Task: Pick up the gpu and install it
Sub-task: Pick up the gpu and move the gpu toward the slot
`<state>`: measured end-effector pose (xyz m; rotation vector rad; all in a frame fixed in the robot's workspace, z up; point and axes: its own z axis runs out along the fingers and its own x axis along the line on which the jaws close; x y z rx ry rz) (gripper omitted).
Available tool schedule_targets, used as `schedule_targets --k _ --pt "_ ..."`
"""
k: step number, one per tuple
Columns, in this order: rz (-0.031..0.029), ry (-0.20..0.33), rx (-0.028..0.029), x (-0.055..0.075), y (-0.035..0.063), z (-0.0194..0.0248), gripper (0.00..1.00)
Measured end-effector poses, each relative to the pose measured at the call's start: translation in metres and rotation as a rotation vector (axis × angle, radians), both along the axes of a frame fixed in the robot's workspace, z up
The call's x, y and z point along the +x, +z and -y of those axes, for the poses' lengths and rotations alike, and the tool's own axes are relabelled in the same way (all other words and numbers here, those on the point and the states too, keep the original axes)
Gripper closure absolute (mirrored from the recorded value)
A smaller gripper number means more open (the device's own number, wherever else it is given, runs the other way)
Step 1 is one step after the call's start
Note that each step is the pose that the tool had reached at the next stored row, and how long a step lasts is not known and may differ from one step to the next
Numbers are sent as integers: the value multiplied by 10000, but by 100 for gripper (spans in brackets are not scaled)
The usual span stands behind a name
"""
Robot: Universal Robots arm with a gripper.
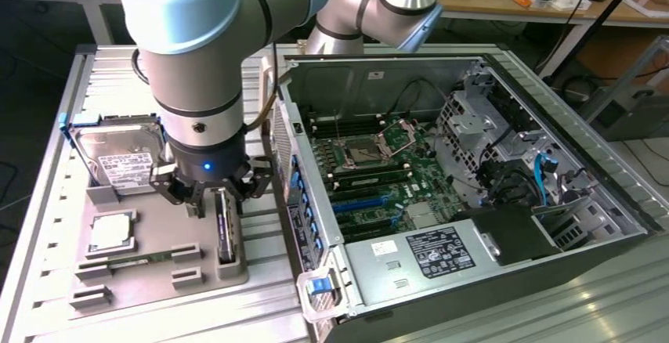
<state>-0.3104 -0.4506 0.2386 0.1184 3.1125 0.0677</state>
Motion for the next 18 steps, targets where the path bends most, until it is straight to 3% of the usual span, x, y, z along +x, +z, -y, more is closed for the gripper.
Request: schedule_targets --k 4,6,7,8,18 --pt "0 0 1 -3 0 0 47" --pt "0 -1 0 -4 0 0 60" --pt "0 0 0 -5 0 0 60" --pt "0 0 1 -5 0 0 67" --pt "0 0 1 -7 0 0 67"
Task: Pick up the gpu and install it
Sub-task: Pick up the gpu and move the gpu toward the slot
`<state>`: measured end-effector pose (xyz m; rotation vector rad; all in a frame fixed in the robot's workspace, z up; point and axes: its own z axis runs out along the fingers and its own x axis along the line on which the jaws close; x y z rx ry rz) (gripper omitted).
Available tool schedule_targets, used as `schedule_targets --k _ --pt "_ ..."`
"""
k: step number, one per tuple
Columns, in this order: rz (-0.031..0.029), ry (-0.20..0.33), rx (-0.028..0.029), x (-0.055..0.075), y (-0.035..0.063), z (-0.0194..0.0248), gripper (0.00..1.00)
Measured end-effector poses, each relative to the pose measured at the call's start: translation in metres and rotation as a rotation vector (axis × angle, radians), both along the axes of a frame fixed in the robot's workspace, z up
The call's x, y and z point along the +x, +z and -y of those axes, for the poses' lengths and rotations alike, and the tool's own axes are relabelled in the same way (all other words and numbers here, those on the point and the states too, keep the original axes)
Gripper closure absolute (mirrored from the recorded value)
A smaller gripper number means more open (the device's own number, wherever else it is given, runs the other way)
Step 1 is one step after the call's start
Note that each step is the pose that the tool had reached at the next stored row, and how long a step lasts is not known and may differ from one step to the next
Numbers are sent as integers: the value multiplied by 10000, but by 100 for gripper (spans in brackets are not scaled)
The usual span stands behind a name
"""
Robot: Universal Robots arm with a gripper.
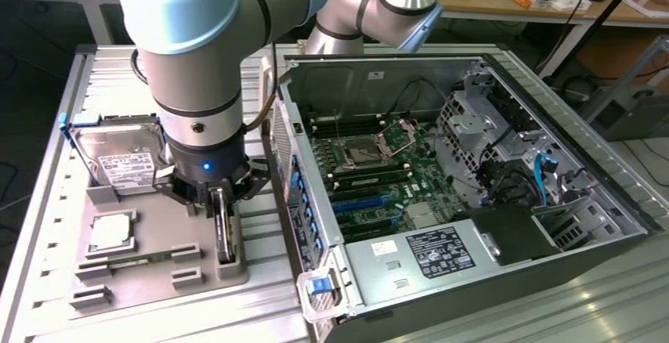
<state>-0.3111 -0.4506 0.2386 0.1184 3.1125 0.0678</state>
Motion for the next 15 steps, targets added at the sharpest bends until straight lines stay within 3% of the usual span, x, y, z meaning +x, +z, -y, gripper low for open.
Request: schedule_targets --k 15 --pt "0 0 0 0 0 0 73"
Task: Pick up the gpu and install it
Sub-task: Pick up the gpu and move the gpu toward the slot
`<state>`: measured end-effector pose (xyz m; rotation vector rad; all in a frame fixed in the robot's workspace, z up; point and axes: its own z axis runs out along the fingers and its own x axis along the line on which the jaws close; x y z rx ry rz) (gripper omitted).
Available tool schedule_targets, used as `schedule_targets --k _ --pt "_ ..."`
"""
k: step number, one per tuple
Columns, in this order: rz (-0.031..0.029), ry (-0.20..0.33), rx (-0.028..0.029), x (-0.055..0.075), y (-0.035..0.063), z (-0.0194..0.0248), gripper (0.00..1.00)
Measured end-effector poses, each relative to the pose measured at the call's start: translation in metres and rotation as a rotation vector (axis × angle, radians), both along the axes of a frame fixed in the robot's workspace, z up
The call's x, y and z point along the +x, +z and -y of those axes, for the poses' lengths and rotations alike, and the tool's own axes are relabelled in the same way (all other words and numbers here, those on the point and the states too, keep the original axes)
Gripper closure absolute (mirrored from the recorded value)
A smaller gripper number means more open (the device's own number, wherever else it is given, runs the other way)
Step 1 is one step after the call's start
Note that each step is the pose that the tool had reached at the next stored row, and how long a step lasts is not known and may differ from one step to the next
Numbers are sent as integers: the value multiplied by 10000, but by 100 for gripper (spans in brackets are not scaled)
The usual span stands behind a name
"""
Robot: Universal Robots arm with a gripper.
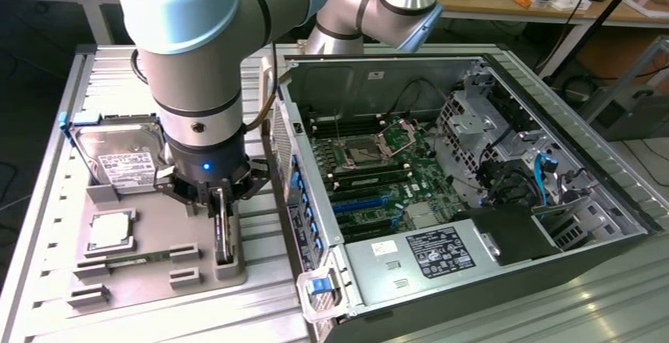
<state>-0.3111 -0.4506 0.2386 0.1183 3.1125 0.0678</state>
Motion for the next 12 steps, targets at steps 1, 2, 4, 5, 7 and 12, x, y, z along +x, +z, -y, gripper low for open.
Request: schedule_targets --k 1,2,4,5,7,12 --pt "0 0 0 0 0 0 73" --pt "1 0 0 0 0 0 73" --pt "0 0 0 0 0 0 73" --pt "0 0 0 0 0 0 73" --pt "0 0 0 0 0 0 73" --pt "0 0 0 0 0 0 73"
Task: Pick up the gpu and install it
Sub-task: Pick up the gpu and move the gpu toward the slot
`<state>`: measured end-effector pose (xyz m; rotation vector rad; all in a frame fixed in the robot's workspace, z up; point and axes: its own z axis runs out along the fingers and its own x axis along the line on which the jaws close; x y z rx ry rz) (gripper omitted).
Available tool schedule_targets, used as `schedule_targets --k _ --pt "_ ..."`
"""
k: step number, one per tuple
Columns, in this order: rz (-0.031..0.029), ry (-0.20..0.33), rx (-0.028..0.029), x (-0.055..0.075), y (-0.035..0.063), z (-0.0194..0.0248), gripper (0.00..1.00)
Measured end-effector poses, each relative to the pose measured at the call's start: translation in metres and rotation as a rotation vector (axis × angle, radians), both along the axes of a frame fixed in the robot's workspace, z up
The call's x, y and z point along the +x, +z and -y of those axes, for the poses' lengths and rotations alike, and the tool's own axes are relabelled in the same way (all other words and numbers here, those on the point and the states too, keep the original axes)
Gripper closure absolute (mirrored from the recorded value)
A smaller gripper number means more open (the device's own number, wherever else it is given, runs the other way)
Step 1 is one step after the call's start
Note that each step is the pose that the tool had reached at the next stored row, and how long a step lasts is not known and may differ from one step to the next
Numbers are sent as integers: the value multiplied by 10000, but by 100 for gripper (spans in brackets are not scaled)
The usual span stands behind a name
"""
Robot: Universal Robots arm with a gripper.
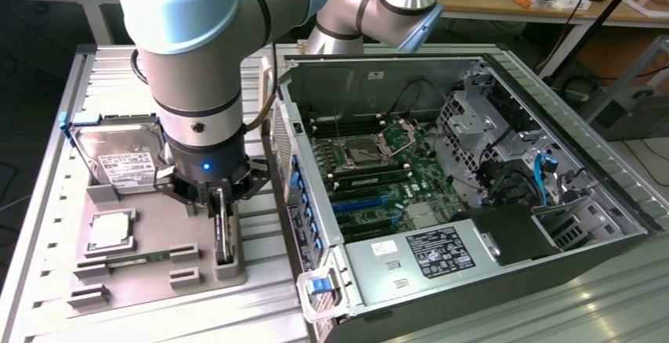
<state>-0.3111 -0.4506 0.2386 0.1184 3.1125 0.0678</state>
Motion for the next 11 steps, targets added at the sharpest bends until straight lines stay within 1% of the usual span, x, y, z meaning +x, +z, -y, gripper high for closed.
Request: schedule_targets --k 5,11 --pt "1 0 1 0 5 0 73" --pt "0 0 0 0 36 0 73"
